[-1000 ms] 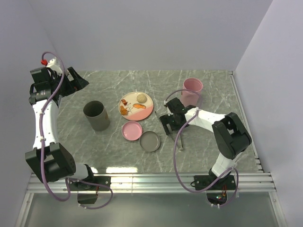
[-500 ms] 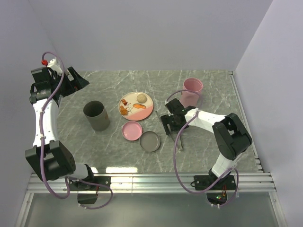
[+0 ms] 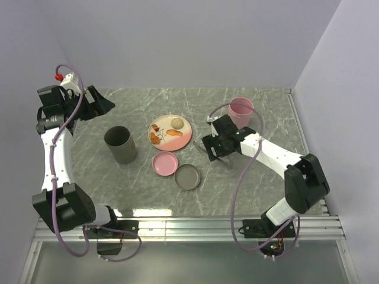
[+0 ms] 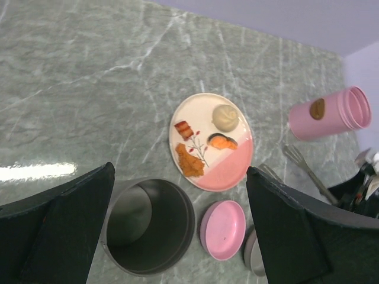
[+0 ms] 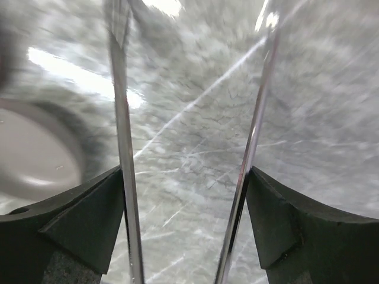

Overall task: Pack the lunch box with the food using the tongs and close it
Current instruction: Pick up the clamp at the center of the board.

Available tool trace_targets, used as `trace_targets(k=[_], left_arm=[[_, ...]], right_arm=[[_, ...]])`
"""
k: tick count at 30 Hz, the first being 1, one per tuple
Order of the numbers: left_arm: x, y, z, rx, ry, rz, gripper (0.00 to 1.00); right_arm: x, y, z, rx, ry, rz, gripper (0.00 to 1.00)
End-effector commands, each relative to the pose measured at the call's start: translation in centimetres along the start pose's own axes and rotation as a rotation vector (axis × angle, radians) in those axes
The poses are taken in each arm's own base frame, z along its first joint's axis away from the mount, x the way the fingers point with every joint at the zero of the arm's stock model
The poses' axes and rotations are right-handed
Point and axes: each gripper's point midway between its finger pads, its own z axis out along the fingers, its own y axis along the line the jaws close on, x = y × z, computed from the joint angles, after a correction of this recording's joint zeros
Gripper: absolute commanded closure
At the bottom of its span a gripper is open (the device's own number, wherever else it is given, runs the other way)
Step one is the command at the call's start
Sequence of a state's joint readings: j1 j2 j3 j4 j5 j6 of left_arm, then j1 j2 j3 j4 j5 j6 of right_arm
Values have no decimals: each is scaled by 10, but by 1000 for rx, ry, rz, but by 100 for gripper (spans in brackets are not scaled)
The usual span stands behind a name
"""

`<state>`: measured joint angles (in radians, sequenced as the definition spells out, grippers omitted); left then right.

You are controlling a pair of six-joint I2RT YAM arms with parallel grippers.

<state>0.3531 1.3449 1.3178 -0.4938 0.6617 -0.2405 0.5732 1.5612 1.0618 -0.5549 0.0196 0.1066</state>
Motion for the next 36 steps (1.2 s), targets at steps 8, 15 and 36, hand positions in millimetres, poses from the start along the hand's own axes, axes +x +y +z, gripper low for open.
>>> trace_targets(k=[8, 15, 36], left_arm=[[-10, -58, -31, 242, -75, 239, 1], [1, -75, -40, 336, -51, 253, 1], [-1, -68, -30, 310, -31, 137, 1]], right_arm=[[-51, 13, -97, -143, -196, -168, 19], [-58, 25, -132, -231, -241, -298, 22], [-186, 41, -98, -221, -340, -242, 29]])
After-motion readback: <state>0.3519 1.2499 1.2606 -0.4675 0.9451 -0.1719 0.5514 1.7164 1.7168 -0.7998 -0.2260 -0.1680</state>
